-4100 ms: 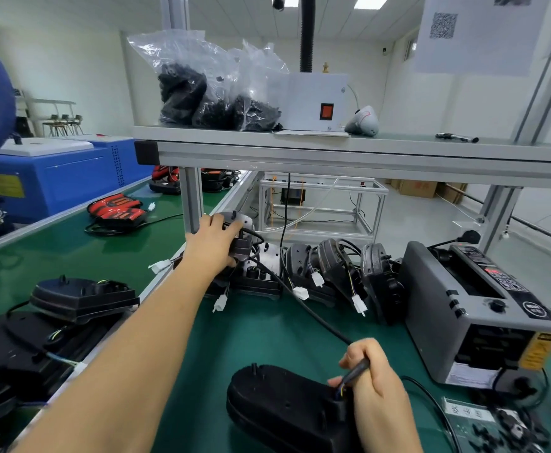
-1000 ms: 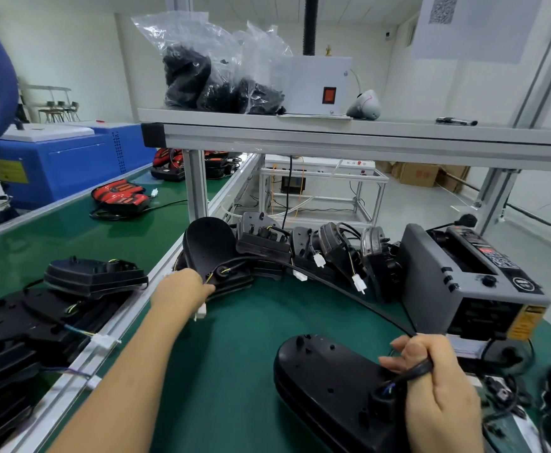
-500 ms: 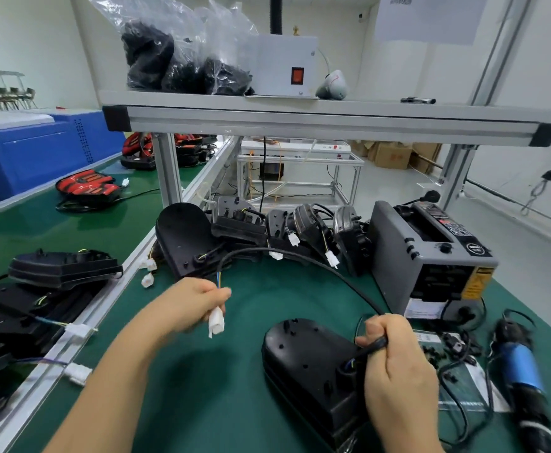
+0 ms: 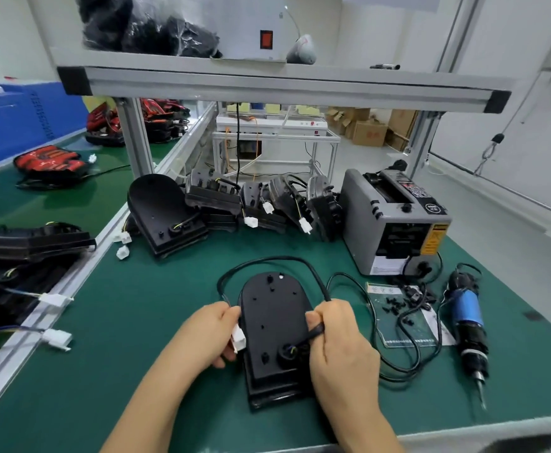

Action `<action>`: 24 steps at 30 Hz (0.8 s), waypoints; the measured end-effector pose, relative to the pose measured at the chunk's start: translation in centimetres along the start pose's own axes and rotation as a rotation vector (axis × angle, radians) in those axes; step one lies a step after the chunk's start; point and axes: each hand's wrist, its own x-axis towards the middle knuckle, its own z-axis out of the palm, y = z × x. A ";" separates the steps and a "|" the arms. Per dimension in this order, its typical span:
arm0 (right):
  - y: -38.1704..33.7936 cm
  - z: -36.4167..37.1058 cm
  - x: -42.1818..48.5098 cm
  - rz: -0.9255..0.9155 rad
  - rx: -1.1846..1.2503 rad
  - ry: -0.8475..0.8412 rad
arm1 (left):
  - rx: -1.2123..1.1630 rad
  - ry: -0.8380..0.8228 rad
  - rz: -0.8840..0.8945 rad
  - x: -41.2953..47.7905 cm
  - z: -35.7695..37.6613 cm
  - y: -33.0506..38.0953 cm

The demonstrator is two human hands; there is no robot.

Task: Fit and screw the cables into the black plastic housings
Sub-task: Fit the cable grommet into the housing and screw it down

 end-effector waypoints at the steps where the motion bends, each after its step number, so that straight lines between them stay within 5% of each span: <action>1: 0.0 0.0 -0.1 -0.018 -0.002 -0.024 | 0.033 0.017 0.002 0.1 0.1 0.0; 15: 3.6 -2.6 -1.9 -0.131 -0.221 -0.499 | 0.528 0.261 -0.058 -0.1 -0.8 -2.1; 17: 3.7 -2.7 -2.1 -0.139 -0.230 -0.524 | 0.475 0.425 0.037 -0.7 -0.5 -2.1; 19: 3.8 -2.9 -2.0 -0.145 -0.214 -0.540 | 0.337 0.507 0.314 -1.7 -0.1 -2.1; 21: 3.9 -3.3 -1.7 -0.120 -0.127 -0.576 | 0.155 0.278 0.532 -3.2 0.3 -1.5; 24: 4.6 -4.2 -1.4 -0.014 0.132 -0.655 | 0.021 -0.036 0.575 -4.9 1.7 -1.4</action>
